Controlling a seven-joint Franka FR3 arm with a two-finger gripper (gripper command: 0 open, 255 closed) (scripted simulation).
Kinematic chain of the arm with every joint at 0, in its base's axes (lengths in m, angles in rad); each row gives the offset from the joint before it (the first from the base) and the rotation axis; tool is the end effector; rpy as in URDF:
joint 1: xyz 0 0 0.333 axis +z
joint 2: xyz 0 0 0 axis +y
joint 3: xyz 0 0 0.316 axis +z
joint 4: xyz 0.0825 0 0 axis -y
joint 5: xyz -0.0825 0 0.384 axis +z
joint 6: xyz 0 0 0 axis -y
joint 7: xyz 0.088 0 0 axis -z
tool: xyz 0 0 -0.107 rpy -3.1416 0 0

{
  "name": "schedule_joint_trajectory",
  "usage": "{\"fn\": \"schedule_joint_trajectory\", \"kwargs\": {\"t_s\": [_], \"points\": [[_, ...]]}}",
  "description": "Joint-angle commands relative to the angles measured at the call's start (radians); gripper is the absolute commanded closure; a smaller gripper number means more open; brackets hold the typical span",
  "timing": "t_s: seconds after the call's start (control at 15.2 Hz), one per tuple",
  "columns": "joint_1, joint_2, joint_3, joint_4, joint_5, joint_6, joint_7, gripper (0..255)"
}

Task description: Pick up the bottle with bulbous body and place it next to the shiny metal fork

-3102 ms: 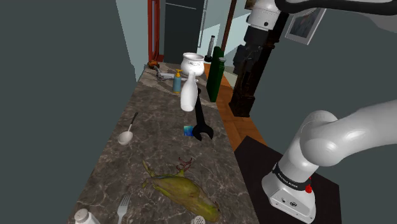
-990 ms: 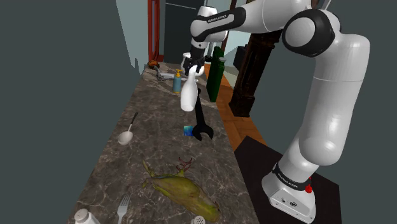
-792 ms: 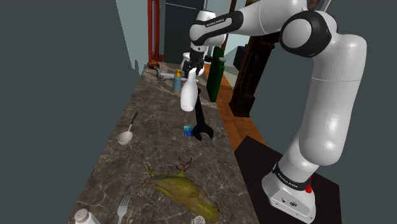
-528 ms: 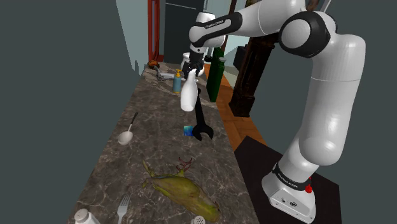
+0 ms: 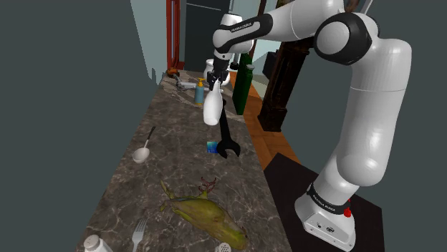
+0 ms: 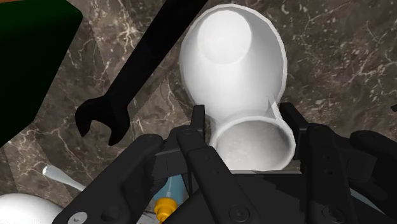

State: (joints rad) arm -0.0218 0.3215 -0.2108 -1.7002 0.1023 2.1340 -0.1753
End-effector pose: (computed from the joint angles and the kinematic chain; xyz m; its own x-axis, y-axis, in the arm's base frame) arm 0.6447 -0.1350 0.4213 0.9882 -0.0918 0.1222 -0.0919 -0.9958 -0.0050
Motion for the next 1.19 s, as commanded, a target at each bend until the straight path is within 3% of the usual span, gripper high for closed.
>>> {"fn": "schedule_joint_trajectory", "kwargs": {"t_s": [0.0,0.33,1.12], "points": [[0.000,0.000,0.000,0.000,0.000,0.000,0.000,255],[0.000,0.000,0.000,0.000,0.000,0.000,0.000,255],[0.000,-0.034,-0.005,0.115,-0.013,-0.148,0.011,255]]}}
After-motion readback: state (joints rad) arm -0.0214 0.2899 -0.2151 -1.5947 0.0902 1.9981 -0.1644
